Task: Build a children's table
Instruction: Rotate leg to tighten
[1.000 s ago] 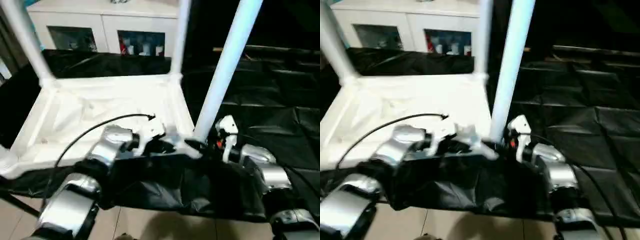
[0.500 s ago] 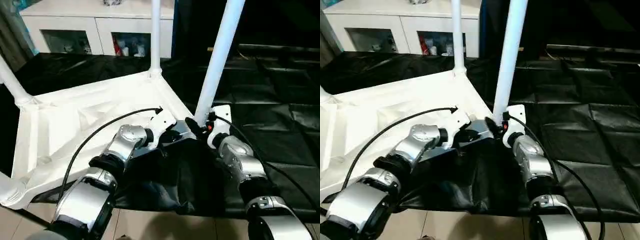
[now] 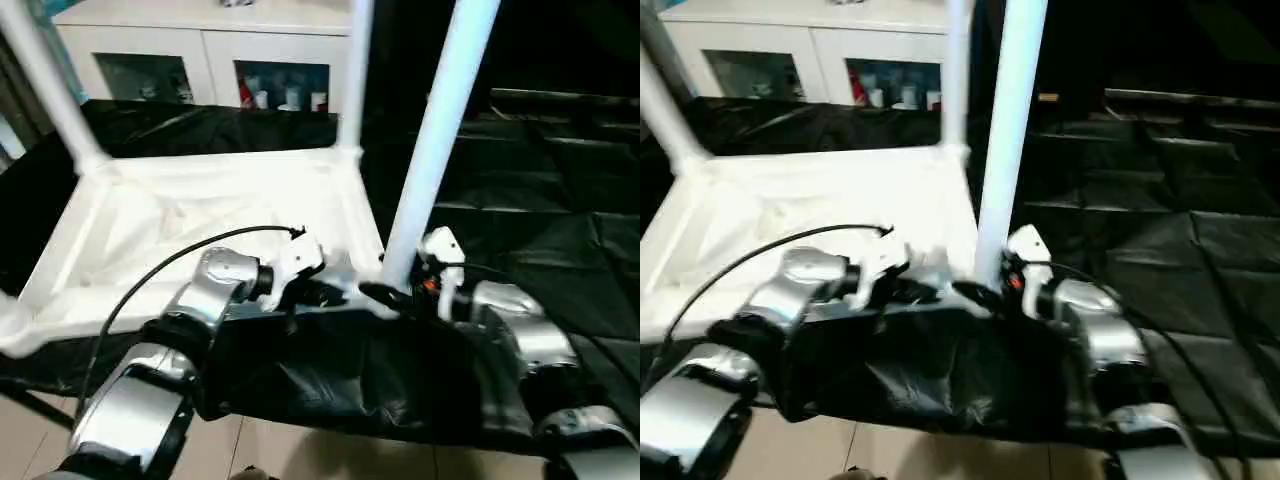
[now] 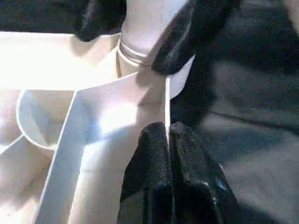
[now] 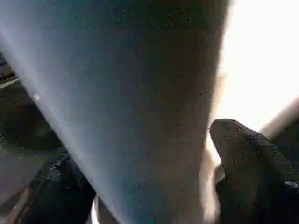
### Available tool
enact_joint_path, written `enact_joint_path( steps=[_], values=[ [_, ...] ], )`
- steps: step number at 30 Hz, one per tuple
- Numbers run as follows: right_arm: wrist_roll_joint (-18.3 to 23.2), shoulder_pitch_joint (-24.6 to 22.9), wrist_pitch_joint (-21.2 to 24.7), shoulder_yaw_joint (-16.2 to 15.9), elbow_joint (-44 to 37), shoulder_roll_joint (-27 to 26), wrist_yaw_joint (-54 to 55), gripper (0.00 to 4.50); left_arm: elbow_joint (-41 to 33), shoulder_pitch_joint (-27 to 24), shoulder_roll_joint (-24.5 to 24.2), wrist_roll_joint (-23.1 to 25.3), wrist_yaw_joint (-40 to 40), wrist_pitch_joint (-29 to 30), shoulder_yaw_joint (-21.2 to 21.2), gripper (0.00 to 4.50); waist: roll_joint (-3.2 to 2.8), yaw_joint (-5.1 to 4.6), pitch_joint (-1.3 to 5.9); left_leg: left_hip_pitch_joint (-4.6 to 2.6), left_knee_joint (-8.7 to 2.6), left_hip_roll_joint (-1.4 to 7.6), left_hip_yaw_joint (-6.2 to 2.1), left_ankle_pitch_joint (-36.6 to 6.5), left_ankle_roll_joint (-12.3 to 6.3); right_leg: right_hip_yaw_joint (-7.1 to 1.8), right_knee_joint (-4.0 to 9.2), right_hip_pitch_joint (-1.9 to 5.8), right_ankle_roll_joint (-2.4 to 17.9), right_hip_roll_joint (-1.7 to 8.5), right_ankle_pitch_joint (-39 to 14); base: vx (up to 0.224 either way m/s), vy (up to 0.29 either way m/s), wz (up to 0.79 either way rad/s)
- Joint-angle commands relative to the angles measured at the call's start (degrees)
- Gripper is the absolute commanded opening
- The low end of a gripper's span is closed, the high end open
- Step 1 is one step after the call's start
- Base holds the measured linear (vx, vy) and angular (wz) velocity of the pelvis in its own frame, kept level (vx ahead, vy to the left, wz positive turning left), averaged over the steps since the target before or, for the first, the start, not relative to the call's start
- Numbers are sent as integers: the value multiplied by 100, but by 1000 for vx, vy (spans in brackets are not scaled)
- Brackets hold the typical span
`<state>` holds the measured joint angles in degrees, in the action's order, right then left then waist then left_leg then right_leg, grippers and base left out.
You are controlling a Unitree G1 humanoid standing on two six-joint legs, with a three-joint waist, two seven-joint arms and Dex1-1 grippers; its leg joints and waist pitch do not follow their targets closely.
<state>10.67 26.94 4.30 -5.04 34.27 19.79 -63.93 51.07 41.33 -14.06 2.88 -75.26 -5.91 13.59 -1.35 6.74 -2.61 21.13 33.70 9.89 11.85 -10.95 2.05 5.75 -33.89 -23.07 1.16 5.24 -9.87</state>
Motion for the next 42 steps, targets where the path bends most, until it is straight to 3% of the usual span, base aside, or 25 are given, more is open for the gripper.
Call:
enact_joint_path(
  steps=[1,5,8,13,17,21,22,23,27,31,32,33,36,37,42],
  values=[
    [35,-41,71,0,-117,158,-192,377,-149,-65,21,-158,-448,18,116,0,38,-2,353,-74,-397,449,-188,-1107,-521,-352,367,297,1388,490,-1065,0,0,0],
    [60,-120,125,-92,-203,317,-500,377,-322,-128,-67,-234,-727,152,149,0,48,8,338,-72,-402,437,-190,-1187,-430,-345,401,296,1349,498,-1381,0,0,0],
    [102,-152,199,-88,-265,312,-582,343,-418,-166,-99,-255,-806,221,153,0,64,7,336,-84,-409,443,-196,-1232,-377,-349,413,294,1304,504,-1523,0,0,0],
    [212,-293,406,-177,-515,271,-681,302,-591,-248,-90,-311,-719,307,125,0,54,5,348,-70,-402,442,-196,-1110,-425,-344,391,294,1315,493,-1330,0,0,0],
    [91,-365,296,-185,-413,76,-254,281,-404,-153,49,-163,-12,243,47,0,44,2,336,-74,-407,435,-199,-1196,-352,-344,419,280,1270,496,-1497,0,0,0],
    [-315,-187,99,42,231,-312,1233,256,-32,94,275,32,1033,322,-99,0,26,-62,313,-111,-428,407,-220,-1477,-138,-341,486,245,1145,503,-2020,0,0,0],
    [-359,-137,105,107,377,-412,1606,255,50,152,341,35,1216,350,-138,0,47,-92,306,-101,-435,390,-237,-1550,-82,-329,512,271,1061,513,-2238,0,0,0],
    [-379,-97,124,168,506,-523,1939,255,141,214,416,52,1429,357,-167,0,16,-117,299,-117,-434,386,-237,-1595,-61,-338,540,248,1012,514,-2369,0,0,0],
    [-428,82,192,310,811,-1056,3104,254,591,546,809,150,2413,535,-231,0,25,-195,303,-120,-436,361,-232,-1613,-70,-333,573,239,926,479,-2417,0,0,0],
    [-299,450,132,624,1261,-1592,4014,254,965,816,1111,185,3246,620,-332,0,27,-197,330,-112,-432,369,-230,-1511,-90,-343,526,241,1037,484,-2031,0,0,0],
    [-300,458,127,625,1269,-1603,4029,254,970,820,1116,185,3256,621,-334,0,19,-195,336,-102,-435,373,-234,-1459,-88,-342,503,259,1087,487,-1883,0,0,0],
    [-303,490,108,632,1301,-1647,4091,254,988,834,1136,186,3298,623,-343,0,48,-176,342,-97,-426,375,-228,-1364,-152,-344,484,272,1125,496,-1727,0,0,0],
    [-486,586,-6,399,1339,-1754,3997,254,1002,856,1198,189,3245,516,-342,0,53,-170,348,-69,-410,369,-212,-1175,-296,-345,447,290,1189,492,-1423,0,0,0],
    [-503,543,-84,224,1221,-1736,3562,310,998,837,1164,203,3075,403,-299,0,72,-172,345,-68,-409,367,-207,-1171,-321,-345,447,291,1196,489,-1401,0,0,0],
    [-430,420,-166,49,931,-1473,2668,360,898,724,955,159,2469,149,-204,0,88,-148,320,-61,-410,369,-208,-1243,-420,-339,485,299,1114,507,-1774,0,0,0]
  ],
)
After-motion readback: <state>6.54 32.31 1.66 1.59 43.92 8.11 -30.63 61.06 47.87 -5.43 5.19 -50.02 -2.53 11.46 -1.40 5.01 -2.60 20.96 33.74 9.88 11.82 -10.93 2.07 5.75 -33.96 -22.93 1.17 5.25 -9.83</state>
